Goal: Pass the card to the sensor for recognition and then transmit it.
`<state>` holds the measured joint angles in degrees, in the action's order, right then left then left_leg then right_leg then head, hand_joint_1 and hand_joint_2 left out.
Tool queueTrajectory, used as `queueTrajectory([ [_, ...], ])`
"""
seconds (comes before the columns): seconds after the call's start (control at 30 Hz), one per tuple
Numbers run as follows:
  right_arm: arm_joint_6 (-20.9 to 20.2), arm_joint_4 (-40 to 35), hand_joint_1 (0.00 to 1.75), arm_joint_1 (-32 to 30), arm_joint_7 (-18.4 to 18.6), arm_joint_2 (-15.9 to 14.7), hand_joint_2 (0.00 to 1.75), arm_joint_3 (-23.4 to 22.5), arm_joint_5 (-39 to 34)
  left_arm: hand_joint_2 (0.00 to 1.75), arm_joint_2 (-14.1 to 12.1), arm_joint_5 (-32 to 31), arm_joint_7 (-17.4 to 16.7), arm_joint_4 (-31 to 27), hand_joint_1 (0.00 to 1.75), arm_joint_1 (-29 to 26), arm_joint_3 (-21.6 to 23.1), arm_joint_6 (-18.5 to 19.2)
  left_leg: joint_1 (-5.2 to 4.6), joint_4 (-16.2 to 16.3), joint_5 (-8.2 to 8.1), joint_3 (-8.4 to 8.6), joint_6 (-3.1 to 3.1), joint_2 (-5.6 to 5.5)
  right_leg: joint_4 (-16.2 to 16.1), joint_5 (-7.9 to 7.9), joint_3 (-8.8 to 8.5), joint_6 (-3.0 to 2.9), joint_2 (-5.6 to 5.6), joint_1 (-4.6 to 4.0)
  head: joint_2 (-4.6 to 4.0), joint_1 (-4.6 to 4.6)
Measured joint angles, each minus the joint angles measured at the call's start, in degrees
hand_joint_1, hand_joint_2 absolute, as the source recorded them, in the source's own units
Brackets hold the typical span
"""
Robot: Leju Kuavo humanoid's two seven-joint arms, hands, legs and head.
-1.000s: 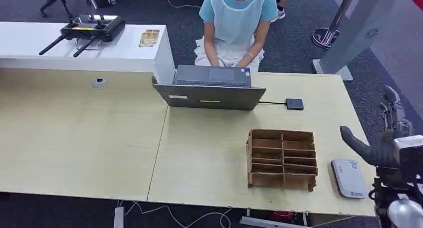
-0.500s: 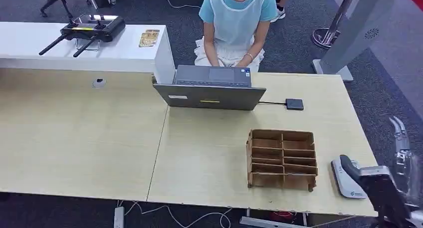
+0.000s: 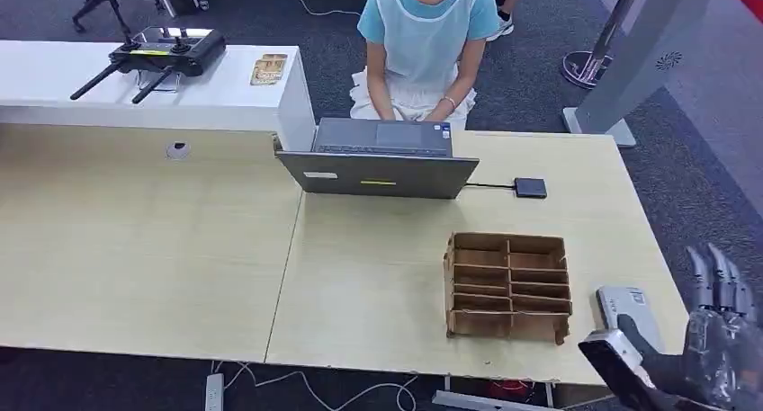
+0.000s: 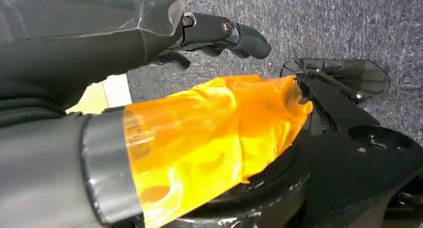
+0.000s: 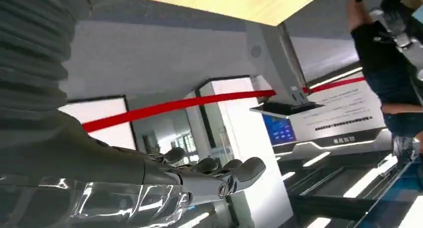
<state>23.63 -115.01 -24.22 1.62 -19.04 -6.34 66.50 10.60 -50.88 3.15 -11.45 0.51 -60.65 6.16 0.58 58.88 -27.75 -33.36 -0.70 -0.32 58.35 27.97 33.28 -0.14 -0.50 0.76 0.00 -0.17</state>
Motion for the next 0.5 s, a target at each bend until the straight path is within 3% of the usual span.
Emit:
queueTrajectory([
  [0.07,0.7,-0.3,0.00,-0.7,2.7,-1.5,1.75,1.5,3.3,0.00,0.0,0.0,0.0,0.0,0.00,0.0,-0.2,0.0,0.00,0.0,0.00,0.00,0.00,0.01,0.0,0.00,0.00,0.00,0.03,0.00,0.02,0.02],
  [0.23,0.5,-0.3,0.00,-1.4,5.2,-4.3,1.75,4.1,7.5,0.00,0.0,-0.2,-0.1,0.0,0.00,0.1,-0.3,-0.1,0.00,0.0,-0.02,0.01,0.03,0.06,0.0,0.00,0.01,0.00,0.04,0.00,0.02,0.02],
  [0.5,-4.8,0.1,0.00,0.9,9.4,-11.0,1.75,10.0,5.9,0.00,-0.2,-1.0,-0.4,0.0,0.00,0.6,-0.3,0.0,0.00,0.0,-0.02,0.03,0.03,0.10,0.0,-0.01,-0.02,0.00,0.07,0.00,0.02,0.02],
])
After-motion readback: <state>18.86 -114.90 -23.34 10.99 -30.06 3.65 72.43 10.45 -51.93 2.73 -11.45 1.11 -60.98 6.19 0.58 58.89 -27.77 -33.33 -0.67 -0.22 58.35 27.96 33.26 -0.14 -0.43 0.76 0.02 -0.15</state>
